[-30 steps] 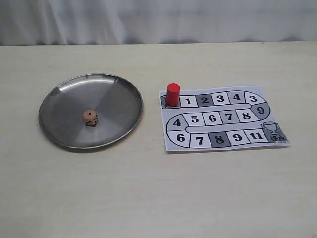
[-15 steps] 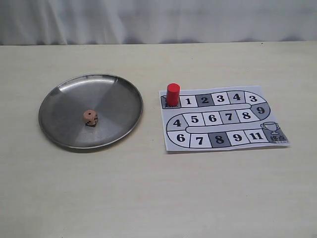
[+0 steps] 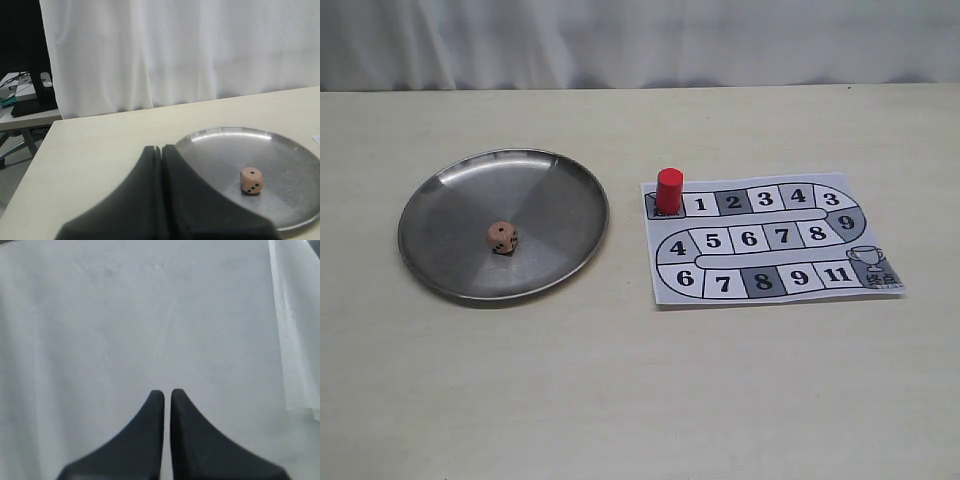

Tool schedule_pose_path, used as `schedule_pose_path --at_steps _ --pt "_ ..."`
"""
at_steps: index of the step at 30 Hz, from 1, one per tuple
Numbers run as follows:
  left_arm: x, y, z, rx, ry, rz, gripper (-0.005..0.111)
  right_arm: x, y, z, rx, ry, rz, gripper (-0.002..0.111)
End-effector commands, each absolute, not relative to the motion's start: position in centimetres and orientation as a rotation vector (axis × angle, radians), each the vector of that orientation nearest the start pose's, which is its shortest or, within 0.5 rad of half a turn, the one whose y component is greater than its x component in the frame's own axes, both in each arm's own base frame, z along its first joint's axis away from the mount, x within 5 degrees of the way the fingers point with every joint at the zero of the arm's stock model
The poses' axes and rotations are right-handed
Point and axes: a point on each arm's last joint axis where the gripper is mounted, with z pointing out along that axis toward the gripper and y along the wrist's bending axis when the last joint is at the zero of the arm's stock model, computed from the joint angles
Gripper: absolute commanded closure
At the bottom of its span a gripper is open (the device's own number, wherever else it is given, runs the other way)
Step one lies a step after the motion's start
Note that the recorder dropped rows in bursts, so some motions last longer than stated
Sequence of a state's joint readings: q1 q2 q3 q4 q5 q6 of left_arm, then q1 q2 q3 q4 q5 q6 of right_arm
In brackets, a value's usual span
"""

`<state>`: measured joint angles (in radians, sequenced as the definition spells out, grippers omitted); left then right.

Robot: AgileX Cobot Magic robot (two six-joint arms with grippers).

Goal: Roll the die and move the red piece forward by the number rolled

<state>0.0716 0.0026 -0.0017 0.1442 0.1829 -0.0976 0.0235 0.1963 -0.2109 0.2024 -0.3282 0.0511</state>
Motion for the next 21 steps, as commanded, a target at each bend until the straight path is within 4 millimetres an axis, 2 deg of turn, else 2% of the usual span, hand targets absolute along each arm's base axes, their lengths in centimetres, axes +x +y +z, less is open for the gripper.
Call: schedule_pose_path --at_steps 1,5,6,8,11,15,19,21 --pt "5.6 0.6 19.8 -0.045 1.656 0.11 0.107 10.6 0.0 29.4 0.138 1.479 0.141 0.104" --pt "5.6 0.6 19.8 -0.045 1.656 0.11 0.107 15.7 0.1 27.4 0.155 1.776 0.13 0.104" --pt "5.6 0.6 19.8 -0.045 1.656 0.11 0.107 17.9 0.7 26.1 0.139 1.928 0.142 0.104" --pt "5.6 0.6 19.8 -0.045 1.656 0.11 0.107 20.1 1.8 25.0 0.082 2.041 0.162 0.104" --pt "5.6 0.6 19.8 -0.045 1.656 0.11 0.107 23.1 5.2 23.6 -0.116 2.142 0.195 0.104" --pt "5.6 0.6 19.8 -0.045 1.656 0.11 0.107 26.5 10.9 21.7 -0.338 2.214 0.261 0.104" --pt "5.6 0.6 19.8 -0.045 1.656 0.11 0.107 29.2 16.0 20.0 -0.478 2.262 0.307 0.104" --pt "5.6 0.6 19.8 -0.045 1.656 0.11 0.107 30.4 18.8 19.8 -0.551 2.284 0.331 0.103"
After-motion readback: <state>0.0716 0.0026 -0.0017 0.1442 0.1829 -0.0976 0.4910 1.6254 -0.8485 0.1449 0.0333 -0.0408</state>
